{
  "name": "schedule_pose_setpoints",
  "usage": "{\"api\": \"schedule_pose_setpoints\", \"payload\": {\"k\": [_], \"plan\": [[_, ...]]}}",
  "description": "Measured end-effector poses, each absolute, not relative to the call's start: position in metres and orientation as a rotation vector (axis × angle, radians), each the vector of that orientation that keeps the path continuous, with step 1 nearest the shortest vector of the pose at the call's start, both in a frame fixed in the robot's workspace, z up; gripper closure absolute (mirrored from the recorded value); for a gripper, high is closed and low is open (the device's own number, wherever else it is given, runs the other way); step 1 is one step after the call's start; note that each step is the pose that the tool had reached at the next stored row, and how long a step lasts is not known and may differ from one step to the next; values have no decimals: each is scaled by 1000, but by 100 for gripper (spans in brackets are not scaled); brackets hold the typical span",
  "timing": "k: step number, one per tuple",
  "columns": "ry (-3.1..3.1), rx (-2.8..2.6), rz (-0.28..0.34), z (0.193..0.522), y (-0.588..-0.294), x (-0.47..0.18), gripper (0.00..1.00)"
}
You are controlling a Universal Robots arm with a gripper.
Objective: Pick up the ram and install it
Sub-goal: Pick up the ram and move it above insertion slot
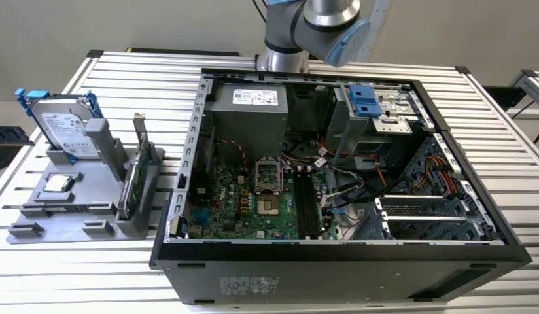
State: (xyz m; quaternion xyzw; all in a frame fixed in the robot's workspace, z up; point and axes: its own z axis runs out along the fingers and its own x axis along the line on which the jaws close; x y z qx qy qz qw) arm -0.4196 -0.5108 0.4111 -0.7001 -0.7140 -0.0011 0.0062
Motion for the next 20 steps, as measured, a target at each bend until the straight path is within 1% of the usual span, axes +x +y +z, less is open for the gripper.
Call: {"api": "schedule_pose_setpoints", "payload": {"k": [4, 20], "plan": [[-2234, -2191, -3, 412, -511, -419, 100], [-2234, -2191, -3, 412, -511, -384, 100]]}}
